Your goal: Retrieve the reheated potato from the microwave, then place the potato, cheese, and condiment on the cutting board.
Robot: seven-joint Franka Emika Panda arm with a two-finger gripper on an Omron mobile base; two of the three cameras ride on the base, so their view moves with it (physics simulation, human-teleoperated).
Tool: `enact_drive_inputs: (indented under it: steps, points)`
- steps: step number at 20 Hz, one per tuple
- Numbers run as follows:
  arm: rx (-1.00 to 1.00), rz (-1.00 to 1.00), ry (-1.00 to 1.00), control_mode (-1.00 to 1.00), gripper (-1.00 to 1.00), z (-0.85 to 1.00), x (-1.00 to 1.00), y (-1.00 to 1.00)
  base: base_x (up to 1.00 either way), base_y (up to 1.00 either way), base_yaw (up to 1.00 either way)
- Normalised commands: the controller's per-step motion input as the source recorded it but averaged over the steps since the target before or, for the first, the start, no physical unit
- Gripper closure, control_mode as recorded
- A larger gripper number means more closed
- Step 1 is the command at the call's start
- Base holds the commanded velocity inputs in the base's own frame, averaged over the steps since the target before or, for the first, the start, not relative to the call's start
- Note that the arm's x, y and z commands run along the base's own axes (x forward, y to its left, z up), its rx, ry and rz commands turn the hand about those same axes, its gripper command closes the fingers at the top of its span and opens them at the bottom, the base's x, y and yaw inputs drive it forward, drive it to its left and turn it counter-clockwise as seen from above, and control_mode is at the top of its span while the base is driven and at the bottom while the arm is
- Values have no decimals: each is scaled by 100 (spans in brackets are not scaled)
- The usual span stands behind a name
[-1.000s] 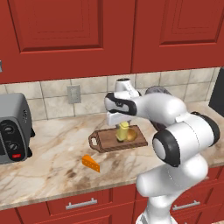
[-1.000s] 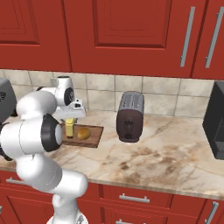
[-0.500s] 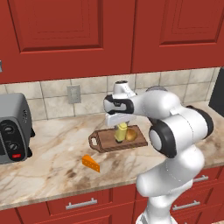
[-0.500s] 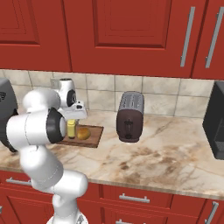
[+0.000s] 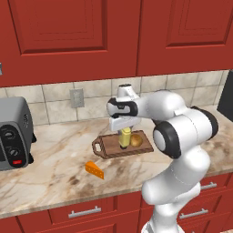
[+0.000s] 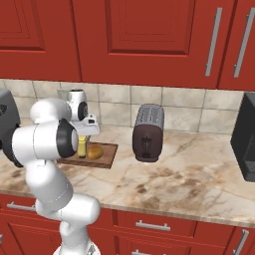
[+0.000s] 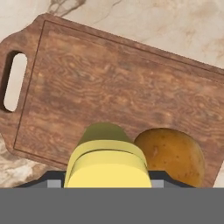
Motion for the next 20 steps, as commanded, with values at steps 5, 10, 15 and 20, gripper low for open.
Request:
enact_drive_inputs:
  steps: [5, 10, 15, 20]
  points:
    - [0, 0, -1, -100, 100, -13, 3, 0, 0, 0, 0]
    - [0, 0, -2, -100, 100, -15, -1, -2, 0, 0, 0]
    - [0, 0, -2, -100, -100, -15, -3, -1, 0, 0, 0]
    - [0, 0, -2, -100, -100, -6, -1, -4, 0, 0, 0]
